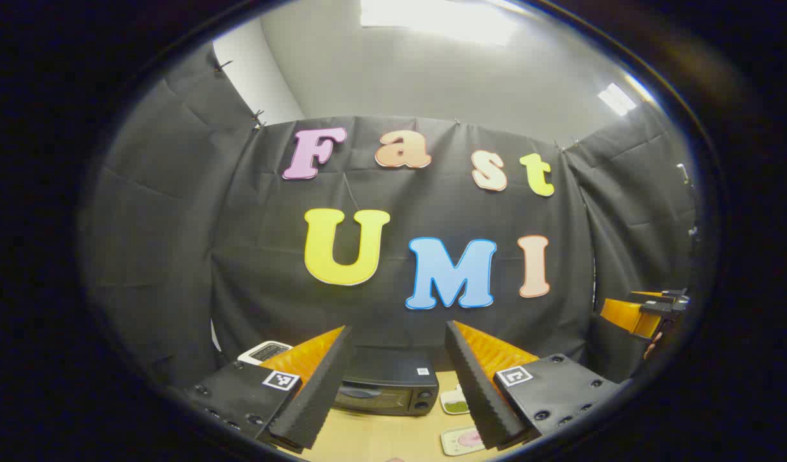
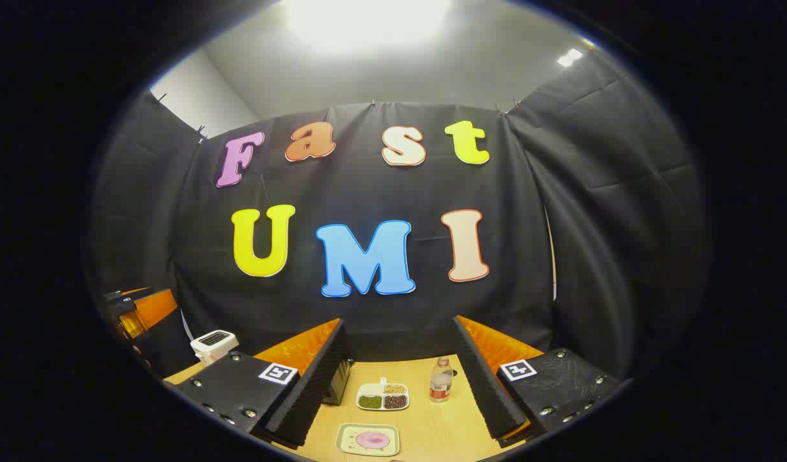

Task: Open the electric oven with the left hand, put the food in, and close the electric oven.

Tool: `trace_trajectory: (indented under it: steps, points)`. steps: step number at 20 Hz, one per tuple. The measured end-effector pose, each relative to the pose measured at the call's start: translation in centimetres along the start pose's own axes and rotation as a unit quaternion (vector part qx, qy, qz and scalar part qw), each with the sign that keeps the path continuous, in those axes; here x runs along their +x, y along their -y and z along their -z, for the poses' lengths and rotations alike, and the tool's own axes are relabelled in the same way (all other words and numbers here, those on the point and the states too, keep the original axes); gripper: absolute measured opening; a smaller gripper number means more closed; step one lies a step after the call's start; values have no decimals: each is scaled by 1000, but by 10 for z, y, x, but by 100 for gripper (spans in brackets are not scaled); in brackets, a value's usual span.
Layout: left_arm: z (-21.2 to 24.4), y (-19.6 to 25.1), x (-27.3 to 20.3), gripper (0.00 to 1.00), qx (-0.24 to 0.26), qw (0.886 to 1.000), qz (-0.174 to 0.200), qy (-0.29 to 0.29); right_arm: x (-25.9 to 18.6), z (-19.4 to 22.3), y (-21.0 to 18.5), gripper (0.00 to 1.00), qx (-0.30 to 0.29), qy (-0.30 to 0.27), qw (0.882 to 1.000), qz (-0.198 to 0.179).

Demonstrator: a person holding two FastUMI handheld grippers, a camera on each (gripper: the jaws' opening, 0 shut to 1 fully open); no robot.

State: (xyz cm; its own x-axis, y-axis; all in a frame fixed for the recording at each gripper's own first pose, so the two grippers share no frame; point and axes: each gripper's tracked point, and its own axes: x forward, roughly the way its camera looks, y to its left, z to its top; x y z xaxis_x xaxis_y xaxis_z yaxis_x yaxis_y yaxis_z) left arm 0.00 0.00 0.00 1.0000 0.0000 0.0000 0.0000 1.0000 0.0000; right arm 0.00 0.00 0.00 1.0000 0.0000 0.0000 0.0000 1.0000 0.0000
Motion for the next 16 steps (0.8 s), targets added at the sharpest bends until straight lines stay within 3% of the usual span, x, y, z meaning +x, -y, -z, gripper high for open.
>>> trace_trajectory:
  steps: [2,4,5,9,16]
  points:
    - [1,2,-3,91,13,1000,-11,2,3,-3,2,99,-3,2,1000,-6]
    - [0,8,-3,91,14,1000,-18,4,3,-3,2,99,-12,4,1000,-15]
    - [-1,10,-2,100,13,1000,-21,3,5,-2,3,99,-12,5,1000,-19]
    - [-1,4,-3,100,23,999,-28,2,7,-1,-9,99,9,10,999,-32]
    - [4,-28,15,100,3,1000,13,-4,7,-2,-28,99,17,20,1000,15]
